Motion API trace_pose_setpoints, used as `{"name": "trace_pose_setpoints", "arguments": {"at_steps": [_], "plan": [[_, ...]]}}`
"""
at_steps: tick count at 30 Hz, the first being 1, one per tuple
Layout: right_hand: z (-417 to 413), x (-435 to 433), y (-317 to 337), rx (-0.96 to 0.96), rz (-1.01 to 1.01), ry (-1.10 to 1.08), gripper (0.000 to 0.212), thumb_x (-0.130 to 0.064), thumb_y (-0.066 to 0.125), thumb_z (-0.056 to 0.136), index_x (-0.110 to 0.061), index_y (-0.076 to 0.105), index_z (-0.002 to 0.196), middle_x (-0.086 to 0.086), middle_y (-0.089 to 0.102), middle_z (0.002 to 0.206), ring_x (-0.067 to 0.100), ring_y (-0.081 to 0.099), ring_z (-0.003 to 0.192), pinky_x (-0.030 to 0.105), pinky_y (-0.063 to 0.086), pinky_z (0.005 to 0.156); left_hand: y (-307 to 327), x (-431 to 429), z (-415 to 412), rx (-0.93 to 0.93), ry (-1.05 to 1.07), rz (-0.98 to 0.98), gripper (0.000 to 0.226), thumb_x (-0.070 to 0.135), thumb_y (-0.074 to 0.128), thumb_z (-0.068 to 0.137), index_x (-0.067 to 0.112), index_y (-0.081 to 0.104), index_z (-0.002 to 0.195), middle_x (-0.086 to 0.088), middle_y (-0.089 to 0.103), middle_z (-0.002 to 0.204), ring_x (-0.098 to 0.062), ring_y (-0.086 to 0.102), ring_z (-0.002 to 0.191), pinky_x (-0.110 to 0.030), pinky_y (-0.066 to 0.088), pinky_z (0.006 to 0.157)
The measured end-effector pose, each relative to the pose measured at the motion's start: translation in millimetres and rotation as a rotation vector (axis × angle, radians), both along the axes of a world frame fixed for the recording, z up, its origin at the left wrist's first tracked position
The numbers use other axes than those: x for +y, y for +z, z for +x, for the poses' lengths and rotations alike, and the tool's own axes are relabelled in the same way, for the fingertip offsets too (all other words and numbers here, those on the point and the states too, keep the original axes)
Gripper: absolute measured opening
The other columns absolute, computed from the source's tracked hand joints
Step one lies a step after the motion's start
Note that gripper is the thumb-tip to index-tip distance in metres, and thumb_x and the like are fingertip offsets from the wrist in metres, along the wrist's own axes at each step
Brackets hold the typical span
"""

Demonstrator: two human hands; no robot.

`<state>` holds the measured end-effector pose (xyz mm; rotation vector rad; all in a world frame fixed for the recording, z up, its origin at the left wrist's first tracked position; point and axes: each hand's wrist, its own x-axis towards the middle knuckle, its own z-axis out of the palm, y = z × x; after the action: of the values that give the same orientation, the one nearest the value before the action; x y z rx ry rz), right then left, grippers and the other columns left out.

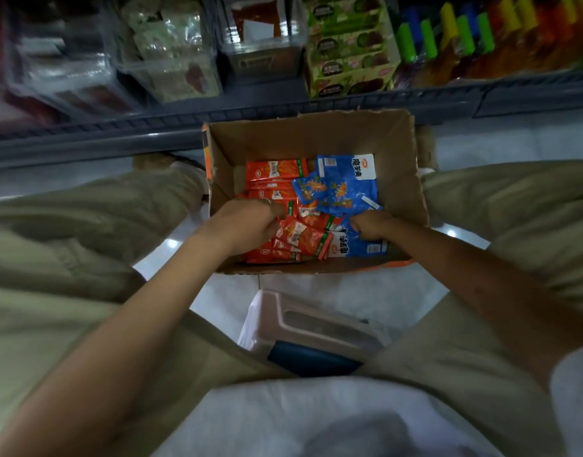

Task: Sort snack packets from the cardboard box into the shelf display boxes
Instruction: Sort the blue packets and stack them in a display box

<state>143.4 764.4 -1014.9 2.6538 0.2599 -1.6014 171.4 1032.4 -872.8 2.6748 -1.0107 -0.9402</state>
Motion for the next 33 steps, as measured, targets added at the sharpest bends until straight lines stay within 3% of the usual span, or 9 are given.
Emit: {"name": "trace_pose_setpoints", "arguments": {"at_steps": [3, 6, 12, 16, 20, 24, 26, 29, 33], "plan": [[-5, 3, 0, 0.119, -0.048, 0.029, 0.012, -0.021, 0.055, 0.093, -0.013, 0.052, 0.085, 0.006, 0.055, 0.086, 0.017, 0.05, 0.074, 0.029, 0.04, 0.064, -2, -2, -2, 0.037, 0.005, 0.008, 0.035, 0.03, 0.042, 0.1, 0.024, 0.048, 0.134, -0.002, 0.055, 0.132, -0.02, 0.055, 0.113, -0.024, 0.04, 0.083], [-13, 6, 3, 0.209, -0.041, 0.12, 0.025, -0.025, 0.053, 0.094, -0.006, 0.059, 0.109, 0.011, 0.06, 0.106, 0.022, 0.055, 0.082, 0.03, 0.045, 0.068, -6, -3, -5, 0.063, 0.007, 0.022, 0.034, 0.03, 0.043, 0.1, 0.025, 0.049, 0.133, -0.002, 0.056, 0.131, -0.02, 0.056, 0.11, -0.025, 0.041, 0.079], [30, 21, 44, 0.066, 0.318, -0.334, 0.028, -0.017, 0.051, 0.091, -0.013, 0.049, 0.063, 0.002, 0.038, 0.059, 0.014, 0.034, 0.05, 0.029, 0.033, 0.052, -15, -6, -5, 0.194, 0.145, -0.092, 0.036, 0.028, 0.049, 0.098, 0.023, 0.049, 0.133, -0.003, 0.053, 0.134, -0.019, 0.053, 0.114, -0.032, 0.048, 0.09], [55, 43, 95, 0.112, 0.712, -0.63, 0.028, -0.009, 0.052, 0.092, -0.017, 0.044, 0.066, -0.008, 0.047, 0.05, 0.007, 0.045, 0.046, 0.019, 0.035, 0.049, -17, -14, -9, 0.491, 0.478, -0.378, 0.064, 0.032, 0.055, 0.095, 0.02, 0.022, 0.148, -0.001, 0.038, 0.147, -0.016, 0.043, 0.129, -0.036, 0.042, 0.104], [58, 72, 116, 0.151, 0.893, -0.563, 0.032, -0.032, 0.043, 0.099, -0.01, 0.055, 0.08, 0.002, 0.054, 0.077, 0.012, 0.055, 0.072, 0.027, 0.043, 0.076, -6, -26, -12, 0.653, 0.832, -0.663, 0.076, 0.025, 0.059, 0.091, 0.015, 0.01, 0.149, 0.004, 0.038, 0.138, -0.01, 0.04, 0.127, -0.028, 0.04, 0.103], [58, 69, 106, 0.308, 1.103, -0.778, 0.05, -0.047, 0.021, 0.098, -0.012, 0.054, 0.085, 0.003, 0.06, 0.1, 0.017, 0.059, 0.098, 0.029, 0.047, 0.088, -7, -20, -8, 0.596, 1.043, -0.739, 0.037, 0.002, 0.05, 0.095, 0.021, 0.04, 0.125, -0.003, 0.056, 0.122, -0.019, 0.055, 0.112, -0.04, 0.048, 0.096], [58, 52, 87, 0.105, 0.996, -0.851, 0.035, -0.036, 0.033, 0.1, -0.012, 0.054, 0.084, 0.006, 0.059, 0.106, 0.017, 0.06, 0.093, 0.022, 0.049, 0.077, -9, -16, -6, 0.567, 1.156, -0.704, 0.023, 0.001, 0.049, 0.095, 0.021, 0.054, 0.105, -0.01, 0.062, 0.115, -0.025, 0.059, 0.106, -0.044, 0.048, 0.096], [49, 10, 39, -0.292, 0.485, -0.41, 0.011, -0.019, 0.051, 0.096, -0.014, 0.056, 0.103, 0.008, 0.057, 0.116, 0.023, 0.058, 0.099, 0.031, 0.048, 0.08, -12, -14, -6, 0.482, 1.167, -0.662, 0.017, 0.003, 0.058, 0.091, 0.017, 0.059, 0.1, -0.008, 0.065, 0.108, -0.024, 0.062, 0.104, -0.038, 0.049, 0.092], [8, -24, -4, -0.189, 0.042, -0.017, 0.064, -0.018, 0.057, 0.093, -0.027, 0.025, 0.147, 0.006, 0.028, 0.152, 0.027, 0.033, 0.135, 0.038, 0.034, 0.103, -13, -16, -8, 0.46, 1.079, -0.604, 0.016, 0.0, 0.06, 0.089, 0.012, 0.058, 0.1, -0.011, 0.065, 0.11, -0.024, 0.061, 0.103, -0.04, 0.05, 0.093]]}}
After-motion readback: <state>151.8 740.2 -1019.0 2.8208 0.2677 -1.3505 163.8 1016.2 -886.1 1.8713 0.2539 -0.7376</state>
